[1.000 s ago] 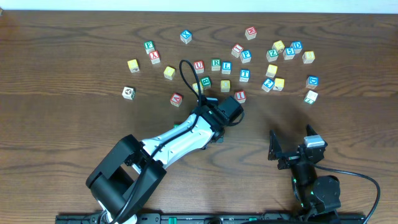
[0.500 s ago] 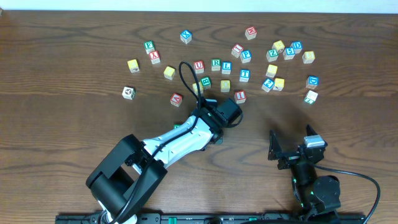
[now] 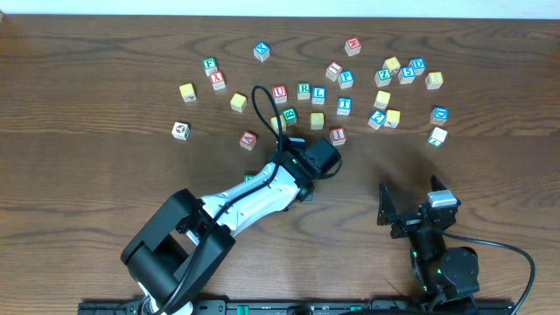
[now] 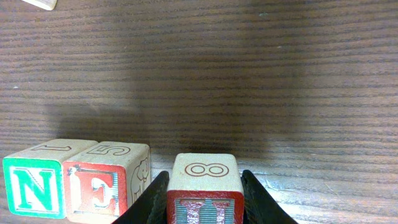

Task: Spell out NEURIPS

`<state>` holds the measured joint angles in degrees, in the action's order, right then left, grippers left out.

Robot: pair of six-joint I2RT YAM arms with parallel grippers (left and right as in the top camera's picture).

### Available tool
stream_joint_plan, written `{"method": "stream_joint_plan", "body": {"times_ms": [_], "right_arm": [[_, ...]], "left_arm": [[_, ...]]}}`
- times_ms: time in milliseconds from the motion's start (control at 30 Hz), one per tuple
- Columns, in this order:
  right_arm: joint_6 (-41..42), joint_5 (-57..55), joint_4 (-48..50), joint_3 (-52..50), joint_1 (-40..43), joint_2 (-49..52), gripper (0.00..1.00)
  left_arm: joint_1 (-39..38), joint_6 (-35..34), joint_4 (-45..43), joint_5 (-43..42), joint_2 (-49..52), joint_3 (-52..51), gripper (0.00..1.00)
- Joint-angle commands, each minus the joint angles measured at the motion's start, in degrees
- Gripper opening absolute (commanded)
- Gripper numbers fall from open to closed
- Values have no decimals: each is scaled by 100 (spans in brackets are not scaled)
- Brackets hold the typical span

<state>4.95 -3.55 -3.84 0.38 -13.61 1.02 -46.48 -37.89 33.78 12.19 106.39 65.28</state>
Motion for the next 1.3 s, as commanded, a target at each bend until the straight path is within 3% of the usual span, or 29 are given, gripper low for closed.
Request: {"method": "stream_joint_plan", "body": {"times_ms": [0, 1000, 1267], "right_arm": [[-33, 9, -24, -7, 44, -11, 99], [-33, 9, -22, -7, 44, -9, 99], [-33, 9, -24, -7, 44, -9, 99]], "left_arm": [[-11, -9, -4, 138, 68, -68, 12], [-11, -13, -50, 181, 79, -142, 12], [-11, -13, -50, 181, 79, -142, 27]]}}
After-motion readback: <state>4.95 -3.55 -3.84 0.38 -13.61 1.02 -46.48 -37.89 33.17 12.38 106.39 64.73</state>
